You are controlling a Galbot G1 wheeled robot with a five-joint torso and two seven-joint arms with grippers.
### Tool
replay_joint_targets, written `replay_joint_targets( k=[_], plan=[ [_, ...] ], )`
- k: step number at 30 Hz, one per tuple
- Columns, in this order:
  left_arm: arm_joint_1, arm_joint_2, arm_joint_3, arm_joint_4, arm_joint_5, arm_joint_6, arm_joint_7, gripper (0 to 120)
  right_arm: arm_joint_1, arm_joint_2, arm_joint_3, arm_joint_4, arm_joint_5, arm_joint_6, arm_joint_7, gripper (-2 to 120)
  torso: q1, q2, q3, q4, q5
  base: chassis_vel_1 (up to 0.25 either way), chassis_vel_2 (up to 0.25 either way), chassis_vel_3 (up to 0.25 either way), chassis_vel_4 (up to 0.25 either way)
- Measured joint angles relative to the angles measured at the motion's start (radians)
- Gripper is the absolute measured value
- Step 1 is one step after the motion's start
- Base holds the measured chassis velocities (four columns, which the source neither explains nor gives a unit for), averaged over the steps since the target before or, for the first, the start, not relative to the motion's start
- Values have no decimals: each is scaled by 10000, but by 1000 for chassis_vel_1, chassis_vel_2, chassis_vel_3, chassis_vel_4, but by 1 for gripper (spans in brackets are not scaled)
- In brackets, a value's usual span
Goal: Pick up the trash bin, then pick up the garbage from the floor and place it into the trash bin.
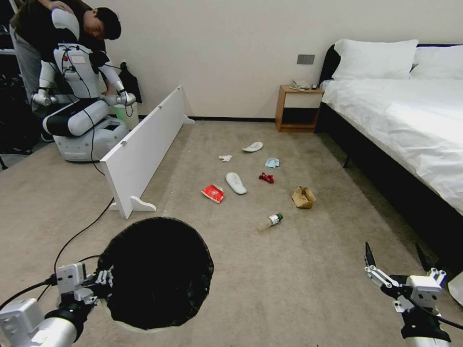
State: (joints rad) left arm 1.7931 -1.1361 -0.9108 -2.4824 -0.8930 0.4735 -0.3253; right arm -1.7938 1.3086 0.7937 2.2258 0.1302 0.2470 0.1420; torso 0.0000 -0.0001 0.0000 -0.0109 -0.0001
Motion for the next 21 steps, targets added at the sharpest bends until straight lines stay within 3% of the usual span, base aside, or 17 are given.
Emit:
replay_joint_targets(
  k=[21],
  plan=[
    [120,-178,-525,169,-26,-41,2,3,83,-75,-126,-163,49,321,-234,100,0,0,0,0,1,0,0,0,0]
  ],
)
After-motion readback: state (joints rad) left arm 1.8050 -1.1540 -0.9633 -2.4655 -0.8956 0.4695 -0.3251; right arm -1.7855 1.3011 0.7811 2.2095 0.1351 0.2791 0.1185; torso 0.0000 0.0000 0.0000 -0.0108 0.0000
